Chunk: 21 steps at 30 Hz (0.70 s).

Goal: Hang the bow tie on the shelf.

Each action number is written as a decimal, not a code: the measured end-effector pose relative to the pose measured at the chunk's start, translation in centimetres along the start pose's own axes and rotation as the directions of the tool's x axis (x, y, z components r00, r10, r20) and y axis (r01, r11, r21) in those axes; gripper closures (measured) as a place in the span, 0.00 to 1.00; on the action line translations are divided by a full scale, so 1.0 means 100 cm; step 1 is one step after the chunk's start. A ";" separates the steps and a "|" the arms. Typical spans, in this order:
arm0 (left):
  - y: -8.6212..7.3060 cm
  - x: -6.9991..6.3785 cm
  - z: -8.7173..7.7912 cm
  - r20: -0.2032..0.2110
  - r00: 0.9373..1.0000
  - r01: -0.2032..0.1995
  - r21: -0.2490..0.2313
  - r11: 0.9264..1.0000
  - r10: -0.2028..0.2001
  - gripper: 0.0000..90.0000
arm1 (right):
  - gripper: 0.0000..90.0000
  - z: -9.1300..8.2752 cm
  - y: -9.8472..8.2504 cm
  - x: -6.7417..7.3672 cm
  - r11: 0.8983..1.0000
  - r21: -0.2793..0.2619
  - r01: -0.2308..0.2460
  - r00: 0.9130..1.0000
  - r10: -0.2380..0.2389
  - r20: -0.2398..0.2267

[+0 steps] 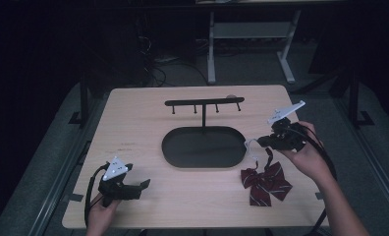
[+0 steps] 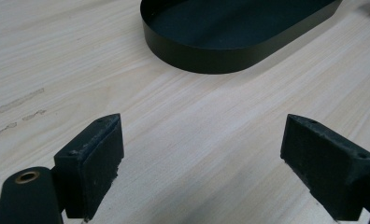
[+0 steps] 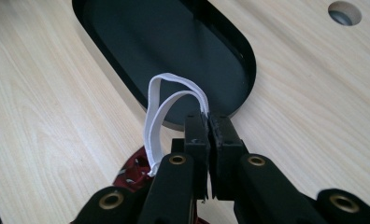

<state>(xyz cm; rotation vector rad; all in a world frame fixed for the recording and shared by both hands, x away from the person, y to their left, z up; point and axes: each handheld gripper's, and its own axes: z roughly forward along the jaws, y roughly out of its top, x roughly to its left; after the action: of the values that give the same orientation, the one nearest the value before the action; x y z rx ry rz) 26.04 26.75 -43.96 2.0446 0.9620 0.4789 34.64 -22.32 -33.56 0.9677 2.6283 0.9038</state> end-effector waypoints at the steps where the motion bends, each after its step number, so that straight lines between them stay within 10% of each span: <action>1: 0.000 0.000 0.000 0.000 1.000 0.000 -0.001 1.000 0.000 0.14 | 0.97 -0.001 0.001 0.000 1.000 -0.004 0.001 1.000 -0.001 -0.004; 21: 0.000 0.001 -0.001 -0.001 1.000 -0.011 -0.004 1.000 0.011 0.14 | 0.97 -0.018 0.029 0.013 0.998 -0.028 0.056 0.998 -0.056 -0.002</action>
<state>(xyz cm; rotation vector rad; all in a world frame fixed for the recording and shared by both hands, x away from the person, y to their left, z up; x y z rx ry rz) 26.05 26.84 -43.90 2.0472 0.9509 0.4874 34.53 -20.58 -30.36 0.8819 2.6233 0.9271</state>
